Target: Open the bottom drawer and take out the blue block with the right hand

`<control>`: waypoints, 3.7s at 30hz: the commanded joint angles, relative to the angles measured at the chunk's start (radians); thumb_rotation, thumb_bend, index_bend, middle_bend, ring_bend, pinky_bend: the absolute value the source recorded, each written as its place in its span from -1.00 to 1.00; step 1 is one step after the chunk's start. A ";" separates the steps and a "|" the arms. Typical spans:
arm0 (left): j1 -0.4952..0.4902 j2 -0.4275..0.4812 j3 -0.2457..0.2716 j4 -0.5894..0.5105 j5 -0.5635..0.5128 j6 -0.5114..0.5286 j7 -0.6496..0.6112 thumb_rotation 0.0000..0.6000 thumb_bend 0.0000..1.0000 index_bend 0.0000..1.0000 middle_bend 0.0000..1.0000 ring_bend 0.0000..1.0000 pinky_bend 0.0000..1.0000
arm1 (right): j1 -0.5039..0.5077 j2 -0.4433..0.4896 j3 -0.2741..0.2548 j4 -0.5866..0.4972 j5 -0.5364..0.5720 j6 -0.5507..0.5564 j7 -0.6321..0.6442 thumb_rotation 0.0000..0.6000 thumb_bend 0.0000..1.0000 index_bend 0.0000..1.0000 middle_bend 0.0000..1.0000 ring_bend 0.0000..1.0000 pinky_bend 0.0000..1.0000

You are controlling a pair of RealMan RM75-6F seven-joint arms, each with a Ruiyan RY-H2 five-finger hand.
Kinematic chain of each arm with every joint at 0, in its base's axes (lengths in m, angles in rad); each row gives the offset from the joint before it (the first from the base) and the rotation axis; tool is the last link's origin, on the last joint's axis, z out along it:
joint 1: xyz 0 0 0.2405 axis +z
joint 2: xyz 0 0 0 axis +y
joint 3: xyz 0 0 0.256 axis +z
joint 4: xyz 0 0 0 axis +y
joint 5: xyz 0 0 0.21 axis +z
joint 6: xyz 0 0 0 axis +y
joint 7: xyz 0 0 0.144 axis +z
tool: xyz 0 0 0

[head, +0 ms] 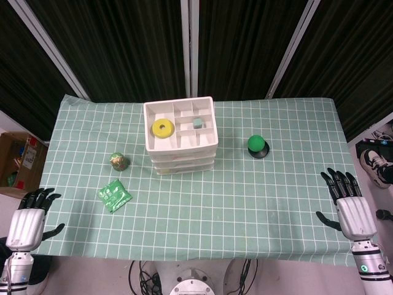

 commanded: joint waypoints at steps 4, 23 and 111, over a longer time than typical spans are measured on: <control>0.002 -0.002 -0.001 -0.002 -0.002 -0.002 0.007 1.00 -1.00 -0.45 -0.62 -0.71 -0.65 | 0.009 0.001 0.000 -0.007 -0.006 -0.011 -0.001 1.00 -0.75 -1.00 -1.00 -1.00 -1.00; 0.021 -0.015 -0.007 0.023 0.009 0.037 -0.017 1.00 -1.00 -0.34 -0.58 -0.71 -0.64 | 0.368 -0.224 0.082 -0.084 0.075 -0.517 0.428 1.00 -0.25 -1.00 -0.14 -0.29 -0.34; 0.028 -0.030 -0.024 0.116 -0.019 0.019 -0.159 1.00 -1.00 -0.29 -0.58 -0.71 -0.64 | 0.570 -0.449 0.178 -0.032 0.293 -0.513 -0.100 1.00 -0.07 -0.76 0.53 0.52 0.53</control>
